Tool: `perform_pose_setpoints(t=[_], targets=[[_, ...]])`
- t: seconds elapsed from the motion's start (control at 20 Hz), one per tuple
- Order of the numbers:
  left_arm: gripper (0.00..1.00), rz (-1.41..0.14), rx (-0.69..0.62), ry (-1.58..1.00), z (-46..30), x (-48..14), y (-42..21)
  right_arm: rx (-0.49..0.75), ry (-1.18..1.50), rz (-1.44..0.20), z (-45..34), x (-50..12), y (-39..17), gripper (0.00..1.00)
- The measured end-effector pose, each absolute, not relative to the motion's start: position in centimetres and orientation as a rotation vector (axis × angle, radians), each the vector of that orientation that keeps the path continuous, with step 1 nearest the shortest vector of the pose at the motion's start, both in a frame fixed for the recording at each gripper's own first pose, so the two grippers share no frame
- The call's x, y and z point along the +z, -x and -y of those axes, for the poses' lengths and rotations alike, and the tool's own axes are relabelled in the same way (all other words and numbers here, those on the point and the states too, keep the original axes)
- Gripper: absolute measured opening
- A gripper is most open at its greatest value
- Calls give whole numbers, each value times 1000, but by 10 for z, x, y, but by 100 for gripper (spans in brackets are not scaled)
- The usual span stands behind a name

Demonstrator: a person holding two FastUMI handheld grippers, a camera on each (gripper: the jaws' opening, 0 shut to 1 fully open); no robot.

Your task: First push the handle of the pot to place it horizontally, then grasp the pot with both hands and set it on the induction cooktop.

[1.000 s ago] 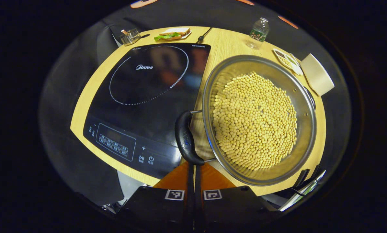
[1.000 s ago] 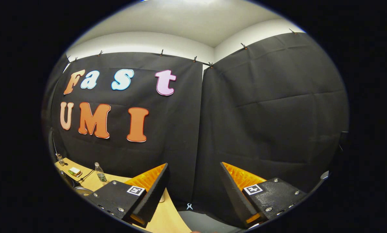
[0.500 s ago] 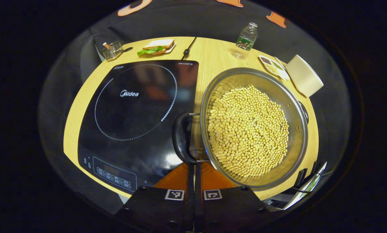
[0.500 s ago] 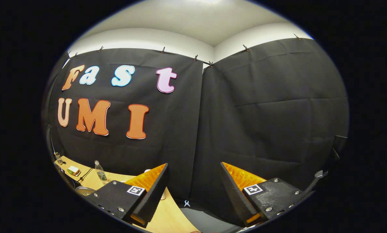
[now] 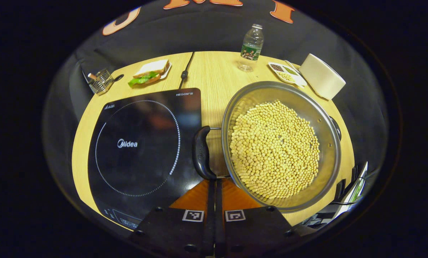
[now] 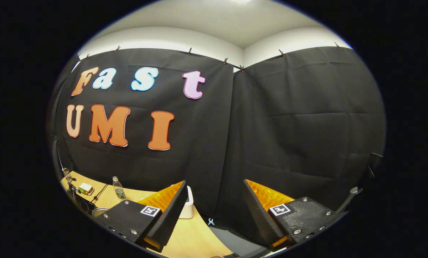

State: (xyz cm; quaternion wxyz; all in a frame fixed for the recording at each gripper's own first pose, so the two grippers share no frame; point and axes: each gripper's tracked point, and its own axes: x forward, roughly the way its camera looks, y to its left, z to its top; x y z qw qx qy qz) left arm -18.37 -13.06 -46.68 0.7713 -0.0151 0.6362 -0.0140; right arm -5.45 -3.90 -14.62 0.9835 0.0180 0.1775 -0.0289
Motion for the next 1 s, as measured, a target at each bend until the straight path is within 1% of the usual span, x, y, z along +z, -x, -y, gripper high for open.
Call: perform_pose_setpoints(t=[0.05, 0.1, 0.15, 0.25, 0.3, 0.5, 0.55, 0.7, 0.85, 1.0], targets=[[8, -1368, -35, 29, 130, -469, 176, -52, -35, -365, 33, -148, 54, 95], [8, -1356, -42, 27, 131, -471, 167, -43, -34, -372, 26, -150, 52, 97], [8, -1346, -48, 29, 132, -474, 161, -33, -35, -378, 19, -152, 52, 95], [8, -1332, -64, 46, 133, -480, 152, -10, -42, -394, 4, -158, 51, 97], [8, -1329, -71, 54, 134, -483, 149, 2, -47, -404, -4, -162, 50, 95], [8, -1318, -77, 69, 135, -488, 137, 54, -70, -439, -36, -176, 46, 95], [8, -1318, -72, 75, 136, -490, 134, 70, -78, -450, -45, -181, 45, 98], [8, -1321, -76, 76, 137, -492, 132, 117, -90, -489, -73, -198, 42, 95], [8, -1308, -109, 82, 140, -483, 132, 160, -109, -555, -100, -225, 46, 95], [8, -1250, -162, 75, 137, -461, 125, 200, -146, -643, -127, -255, 54, 96]])
